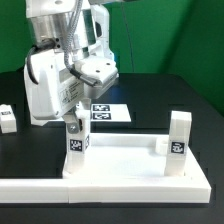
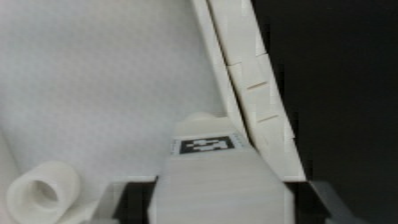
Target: Assemble desk
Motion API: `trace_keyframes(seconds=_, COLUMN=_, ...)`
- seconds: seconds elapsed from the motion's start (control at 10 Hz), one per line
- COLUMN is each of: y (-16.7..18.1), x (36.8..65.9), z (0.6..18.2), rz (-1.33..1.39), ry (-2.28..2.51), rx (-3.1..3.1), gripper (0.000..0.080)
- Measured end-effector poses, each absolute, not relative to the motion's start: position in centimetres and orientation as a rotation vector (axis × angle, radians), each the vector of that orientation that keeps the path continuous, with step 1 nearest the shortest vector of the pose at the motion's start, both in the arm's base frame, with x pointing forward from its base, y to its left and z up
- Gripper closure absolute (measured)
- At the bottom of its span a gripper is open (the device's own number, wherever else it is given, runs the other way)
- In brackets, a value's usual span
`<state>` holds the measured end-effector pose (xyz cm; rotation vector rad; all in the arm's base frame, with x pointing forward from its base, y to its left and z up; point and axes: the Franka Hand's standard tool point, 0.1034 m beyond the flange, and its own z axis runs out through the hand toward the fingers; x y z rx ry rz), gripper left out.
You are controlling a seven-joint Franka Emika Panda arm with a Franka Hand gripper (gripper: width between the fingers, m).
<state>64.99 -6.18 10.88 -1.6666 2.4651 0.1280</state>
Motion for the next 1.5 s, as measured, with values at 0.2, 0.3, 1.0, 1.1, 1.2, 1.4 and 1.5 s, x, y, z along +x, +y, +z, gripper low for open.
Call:
trace_keyframes(seconds=0.2, y=-6.2, x=65.0, z=10.9, rz=0.130, ry=2.469, rx=-1.663, gripper=0.0502)
trace_keyframes(seconds=0.3, y=-6.2, x=65.0, z=10.8, rz=0.130, ry=2.469, rx=-1.663, gripper=0.0437)
trace_keyframes(seconds=1.0, y=-1.3, x=66.3, z=16.6, rz=0.101, ry=2.354, rx=-1.693, gripper=0.0151)
trace_keyframes(seconds=1.1, y=-1.3, x=66.3, z=16.6, rz=0.101, ry=2.353, rx=-1.694, gripper=0.0151)
trace_keyframes(seconds=1.2, y=-1.3, x=66.3, z=16.6, rz=0.101, ry=2.354, rx=-1.695, gripper=0.0151)
trace_keyframes(seconds=1.4, y=0.1, x=65.6, z=16.1, rz=0.121, ry=2.343, rx=-1.722, gripper=0.0151)
trace_keyframes(seconds=1.5, y=1.0, x=64.4, z=15.3, rz=0.140, ry=2.303, rx=-1.780, gripper=0.0151)
